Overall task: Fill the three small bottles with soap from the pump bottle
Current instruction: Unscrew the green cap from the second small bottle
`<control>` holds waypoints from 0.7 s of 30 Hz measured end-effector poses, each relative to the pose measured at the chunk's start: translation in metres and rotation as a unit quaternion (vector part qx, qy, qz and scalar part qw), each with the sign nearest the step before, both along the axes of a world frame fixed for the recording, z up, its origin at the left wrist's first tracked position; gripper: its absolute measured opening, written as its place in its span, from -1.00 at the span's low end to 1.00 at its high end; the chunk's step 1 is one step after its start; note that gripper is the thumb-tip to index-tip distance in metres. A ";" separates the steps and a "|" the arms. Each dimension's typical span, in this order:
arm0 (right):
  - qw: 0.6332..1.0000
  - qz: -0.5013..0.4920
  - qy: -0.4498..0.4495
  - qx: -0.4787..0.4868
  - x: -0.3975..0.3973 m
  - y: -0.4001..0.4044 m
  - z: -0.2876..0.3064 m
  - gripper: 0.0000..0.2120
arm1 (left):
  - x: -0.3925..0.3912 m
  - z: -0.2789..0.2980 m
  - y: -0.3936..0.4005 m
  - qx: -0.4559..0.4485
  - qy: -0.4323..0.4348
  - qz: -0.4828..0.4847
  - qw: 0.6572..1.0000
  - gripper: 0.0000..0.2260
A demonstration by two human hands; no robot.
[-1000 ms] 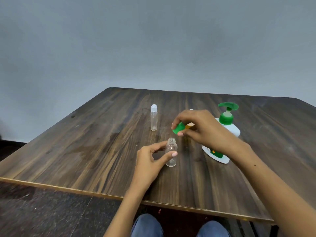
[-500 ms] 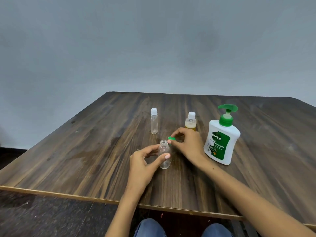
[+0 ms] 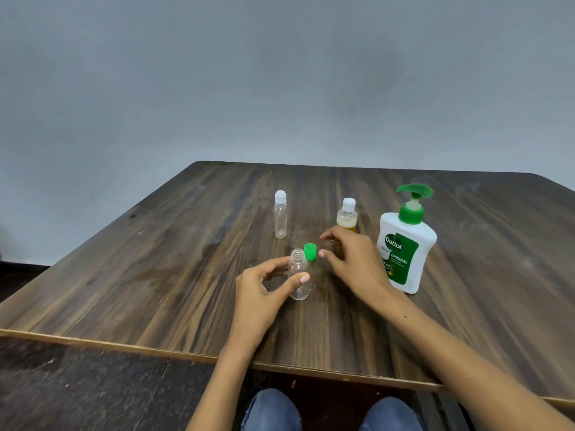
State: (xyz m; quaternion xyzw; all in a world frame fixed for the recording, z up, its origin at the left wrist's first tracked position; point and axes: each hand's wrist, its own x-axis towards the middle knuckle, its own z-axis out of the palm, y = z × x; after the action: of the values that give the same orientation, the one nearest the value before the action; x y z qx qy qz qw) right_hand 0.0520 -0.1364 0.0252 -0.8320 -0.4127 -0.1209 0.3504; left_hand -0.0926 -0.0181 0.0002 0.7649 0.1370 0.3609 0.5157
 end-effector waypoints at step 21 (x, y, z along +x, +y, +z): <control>0.949 -0.017 -0.280 0.146 0.021 -0.103 0.053 -0.62 | 0.054 0.044 -0.041 -0.044 -0.057 -0.062 0.995 -0.77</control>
State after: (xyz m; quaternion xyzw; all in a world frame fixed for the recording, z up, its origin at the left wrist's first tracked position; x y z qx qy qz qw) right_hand 0.0728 -0.2398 0.0780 -0.7114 -0.4576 -0.4141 0.3362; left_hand -0.0387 -0.0589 0.0443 0.7269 0.0754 0.3648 0.5770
